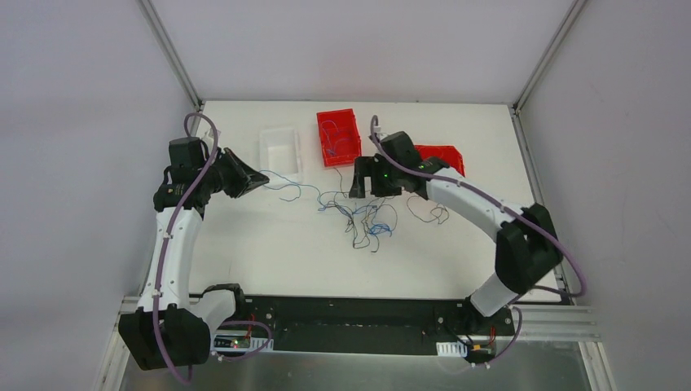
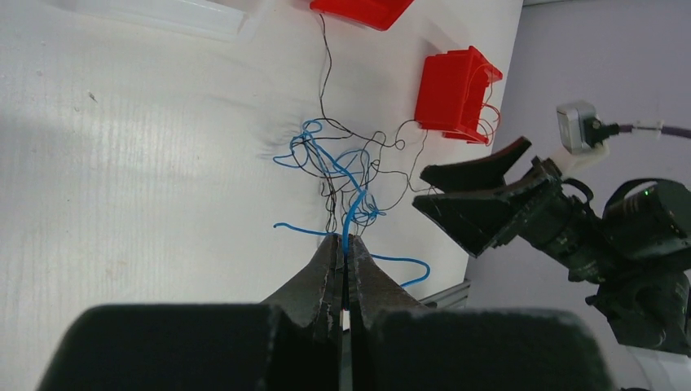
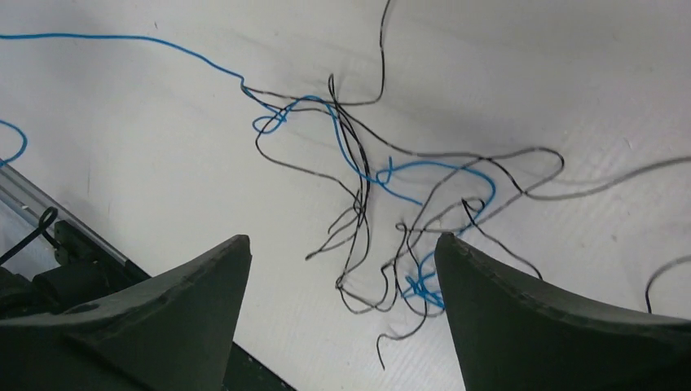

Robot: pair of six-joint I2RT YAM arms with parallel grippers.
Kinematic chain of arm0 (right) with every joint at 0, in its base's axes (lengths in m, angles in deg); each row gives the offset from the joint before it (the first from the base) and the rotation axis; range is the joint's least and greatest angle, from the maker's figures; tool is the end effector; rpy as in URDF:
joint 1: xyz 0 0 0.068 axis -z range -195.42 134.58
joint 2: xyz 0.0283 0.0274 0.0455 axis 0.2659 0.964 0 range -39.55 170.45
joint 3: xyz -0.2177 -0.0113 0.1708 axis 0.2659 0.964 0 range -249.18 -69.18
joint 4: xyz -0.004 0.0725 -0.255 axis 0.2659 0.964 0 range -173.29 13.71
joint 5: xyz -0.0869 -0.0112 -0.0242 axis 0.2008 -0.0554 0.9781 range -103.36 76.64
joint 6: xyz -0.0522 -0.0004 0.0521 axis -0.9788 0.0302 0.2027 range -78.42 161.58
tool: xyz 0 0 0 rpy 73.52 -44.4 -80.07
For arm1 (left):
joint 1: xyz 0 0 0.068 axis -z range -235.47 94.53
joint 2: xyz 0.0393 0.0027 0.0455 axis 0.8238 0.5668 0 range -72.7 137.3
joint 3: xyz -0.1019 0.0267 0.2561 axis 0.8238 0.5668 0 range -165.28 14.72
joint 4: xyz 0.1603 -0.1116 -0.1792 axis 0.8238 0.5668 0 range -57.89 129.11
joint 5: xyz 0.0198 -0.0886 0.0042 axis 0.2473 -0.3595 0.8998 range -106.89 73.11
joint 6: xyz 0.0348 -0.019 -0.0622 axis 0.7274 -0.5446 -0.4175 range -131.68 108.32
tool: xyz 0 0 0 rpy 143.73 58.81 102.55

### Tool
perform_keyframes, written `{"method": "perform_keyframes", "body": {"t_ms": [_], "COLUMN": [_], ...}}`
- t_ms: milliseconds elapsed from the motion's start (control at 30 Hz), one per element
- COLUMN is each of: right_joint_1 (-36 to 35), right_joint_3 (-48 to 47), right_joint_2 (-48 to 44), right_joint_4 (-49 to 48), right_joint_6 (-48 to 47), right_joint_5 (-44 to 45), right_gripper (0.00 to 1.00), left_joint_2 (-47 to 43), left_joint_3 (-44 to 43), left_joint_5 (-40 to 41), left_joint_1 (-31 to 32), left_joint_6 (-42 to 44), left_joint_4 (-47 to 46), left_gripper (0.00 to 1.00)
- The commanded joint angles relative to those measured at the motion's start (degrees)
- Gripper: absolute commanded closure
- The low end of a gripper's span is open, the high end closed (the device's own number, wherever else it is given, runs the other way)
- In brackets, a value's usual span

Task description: Untangle the cables

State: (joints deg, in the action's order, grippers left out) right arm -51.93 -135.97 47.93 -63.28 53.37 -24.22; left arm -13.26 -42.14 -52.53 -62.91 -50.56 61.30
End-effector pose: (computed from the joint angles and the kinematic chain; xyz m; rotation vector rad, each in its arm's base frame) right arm 0.2858 0.2261 0.2619 -0.6033 2.2745 0.6451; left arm 0.2431 -0.0045 0.3279 -0.4871 2.1087 -0.9807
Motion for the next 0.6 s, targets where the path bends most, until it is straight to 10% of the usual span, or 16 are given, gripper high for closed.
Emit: {"method": "perform_keyframes", "body": {"t_ms": [0, 567], "right_joint_1": [-3.46, -8.73], "right_joint_3": [-9.6, -27.61], "right_joint_2": [9.53, 31.62], "right_joint_4": [-0.47, 5.63], "right_joint_6": [-6.92, -20.23], "right_joint_5": [-0.3, 14.11], "right_gripper": [0.1, 0.07], "left_joint_2": [-0.95, -1.39], "left_joint_3": [-2.36, -3.07], "left_joint_5": [-2.57, -3.28], "left_joint_1": [0.5, 0.42], "left_joint_6": [2.8, 7.35], "left_joint_4": [-0.98, 1.66], "left_gripper": [1.0, 1.0]}}
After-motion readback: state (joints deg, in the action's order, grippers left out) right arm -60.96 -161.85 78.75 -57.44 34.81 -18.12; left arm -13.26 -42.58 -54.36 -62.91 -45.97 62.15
